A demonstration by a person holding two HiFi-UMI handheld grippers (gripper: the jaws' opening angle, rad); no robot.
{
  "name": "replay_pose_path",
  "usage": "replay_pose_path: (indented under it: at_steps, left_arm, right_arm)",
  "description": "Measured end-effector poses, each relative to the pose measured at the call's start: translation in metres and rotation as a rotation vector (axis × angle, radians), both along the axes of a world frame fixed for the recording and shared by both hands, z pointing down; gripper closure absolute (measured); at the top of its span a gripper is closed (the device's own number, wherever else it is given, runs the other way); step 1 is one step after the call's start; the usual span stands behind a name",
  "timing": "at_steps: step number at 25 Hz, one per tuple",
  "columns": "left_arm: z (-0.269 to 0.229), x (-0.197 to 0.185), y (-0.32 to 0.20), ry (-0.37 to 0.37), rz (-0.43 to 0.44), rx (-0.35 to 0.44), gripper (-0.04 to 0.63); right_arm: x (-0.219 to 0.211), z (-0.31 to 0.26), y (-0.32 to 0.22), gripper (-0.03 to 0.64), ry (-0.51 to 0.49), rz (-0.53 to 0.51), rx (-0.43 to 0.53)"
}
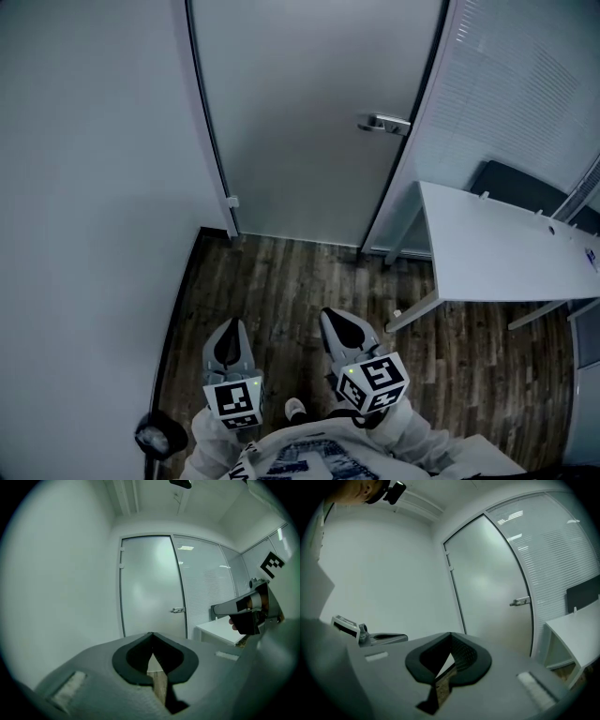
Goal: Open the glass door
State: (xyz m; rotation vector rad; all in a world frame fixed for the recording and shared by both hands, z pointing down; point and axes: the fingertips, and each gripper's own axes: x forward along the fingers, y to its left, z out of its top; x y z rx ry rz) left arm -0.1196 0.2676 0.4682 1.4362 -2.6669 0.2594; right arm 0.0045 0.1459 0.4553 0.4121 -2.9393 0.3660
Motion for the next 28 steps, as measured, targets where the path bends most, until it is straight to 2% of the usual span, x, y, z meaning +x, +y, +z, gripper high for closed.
replay_pose_path:
  at_steps: [9,18,23,28]
  left_arm:
    - [0.008,-0.035,-0.013,0.022,-0.014,0.013,0.591]
    - [0.024,-0.101,-0.045,0.014,-0.079,-0.004,0.592]
    - [0.018,-0.144,-0.107,0.0,-0.074,-0.02,0.591]
    - [0.011,-0.173,-0.185,0.003,-0.017,-0.018,0.591]
  right_arm:
    - [-0.027,0.006,-0.021,0.612,0.025,0.016,0.003]
    - [-0.097,0.021,-0.064,0.612,-0.004,-0.032,-0.018]
    - [-0.141,0.016,-0.13,0.612,-0.016,-0.025,-0.033]
    - [-0.168,0.017,-0.197,0.612,0.005,0.012,-0.06]
